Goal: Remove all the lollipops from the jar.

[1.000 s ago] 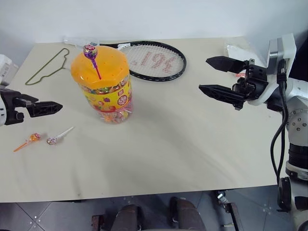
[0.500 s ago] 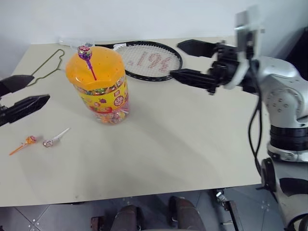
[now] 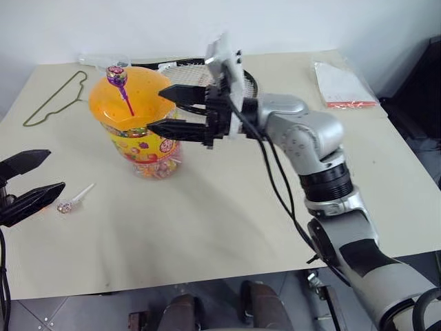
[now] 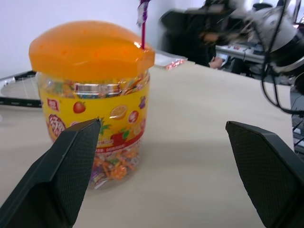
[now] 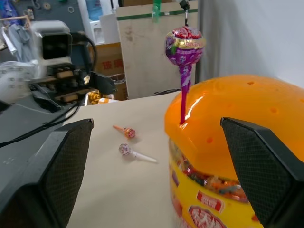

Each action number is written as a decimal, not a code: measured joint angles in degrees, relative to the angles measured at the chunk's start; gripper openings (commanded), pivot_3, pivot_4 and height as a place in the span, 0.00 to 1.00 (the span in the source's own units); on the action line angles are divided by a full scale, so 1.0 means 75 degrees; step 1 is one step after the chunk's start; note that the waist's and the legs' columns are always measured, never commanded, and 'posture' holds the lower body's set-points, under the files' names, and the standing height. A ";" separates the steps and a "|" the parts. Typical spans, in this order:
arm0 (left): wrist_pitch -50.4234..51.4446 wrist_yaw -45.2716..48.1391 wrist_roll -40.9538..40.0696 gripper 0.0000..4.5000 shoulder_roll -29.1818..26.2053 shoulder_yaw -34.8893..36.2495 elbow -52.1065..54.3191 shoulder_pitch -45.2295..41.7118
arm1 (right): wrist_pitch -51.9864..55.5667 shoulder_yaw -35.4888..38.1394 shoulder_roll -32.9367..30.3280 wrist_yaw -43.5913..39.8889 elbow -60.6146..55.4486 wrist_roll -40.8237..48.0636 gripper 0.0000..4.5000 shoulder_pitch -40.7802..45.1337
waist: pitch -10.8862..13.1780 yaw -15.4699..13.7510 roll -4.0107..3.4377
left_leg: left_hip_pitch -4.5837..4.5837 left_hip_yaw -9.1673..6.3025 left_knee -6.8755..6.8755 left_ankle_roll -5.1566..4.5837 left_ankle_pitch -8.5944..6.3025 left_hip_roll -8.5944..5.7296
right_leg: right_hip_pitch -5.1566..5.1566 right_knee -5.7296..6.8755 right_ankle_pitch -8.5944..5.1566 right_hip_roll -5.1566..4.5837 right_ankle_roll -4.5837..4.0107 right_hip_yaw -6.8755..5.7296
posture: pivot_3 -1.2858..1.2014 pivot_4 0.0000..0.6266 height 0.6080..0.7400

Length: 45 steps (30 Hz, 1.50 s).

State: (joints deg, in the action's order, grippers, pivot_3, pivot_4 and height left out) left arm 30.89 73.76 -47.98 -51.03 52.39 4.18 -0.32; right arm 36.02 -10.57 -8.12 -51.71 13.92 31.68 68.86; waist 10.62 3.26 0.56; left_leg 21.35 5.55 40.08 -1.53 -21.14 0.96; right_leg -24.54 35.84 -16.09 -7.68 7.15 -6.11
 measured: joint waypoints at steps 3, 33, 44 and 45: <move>-0.0026 -0.0163 -0.0161 0.99 0.0052 0.0242 0.0298 0.0219 | -0.0571 -0.0024 0.0561 -0.0083 0.0772 -0.0291 1.00 0.0435 | 0.0000 0.0051 0.0000 | -0.0005 -0.0003 -0.0007 0.0001 0.0000 0.0005 | 0.0000 0.0001 -0.0003 0.0005 -0.0005 -0.0002 | 0.52 0.24 1.00; -0.0105 -0.0925 -0.0685 1.00 0.0165 0.0308 0.0816 0.0373 | -0.2398 0.1195 0.1737 -0.0737 0.3836 -0.1125 0.00 0.2617 | 0.0003 0.0226 -0.0006 | -0.0005 -0.0017 -0.0020 0.0014 -0.0008 0.0010 | -0.0003 0.0006 -0.0015 0.0009 -0.0027 -0.0005 | 0.52 0.24 1.00; -0.0121 -0.0576 -0.0848 1.00 0.0116 0.0049 0.0542 0.0128 | -0.0522 0.1317 -0.0922 -0.0969 0.2157 -0.1135 0.00 0.1820 | -0.0005 0.0171 0.0009 | -0.0002 -0.0027 -0.0017 0.0012 -0.0008 0.0006 | 0.0002 0.0005 -0.0014 -0.0002 -0.0027 -0.0007 | 0.52 0.24 1.00; -0.0112 -0.0489 -0.0901 1.00 0.0113 0.0071 0.0544 0.0173 | -0.0034 0.1216 -0.1342 -0.0996 0.1787 -0.1150 0.00 0.1484 | -0.0005 0.0172 0.0009 | -0.0001 -0.0025 -0.0018 0.0012 -0.0009 0.0006 | 0.0001 0.0005 -0.0014 -0.0002 -0.0026 -0.0006 | 0.52 0.24 1.00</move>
State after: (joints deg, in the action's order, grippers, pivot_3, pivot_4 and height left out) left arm 30.04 70.09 -54.74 -50.19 52.93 8.26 0.97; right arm 35.76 -1.45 -18.18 -59.18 27.32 23.05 79.99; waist 10.58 4.55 0.62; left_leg 21.33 5.36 39.95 -1.44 -21.21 1.01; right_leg -24.53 35.88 -16.20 -7.70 6.95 -6.15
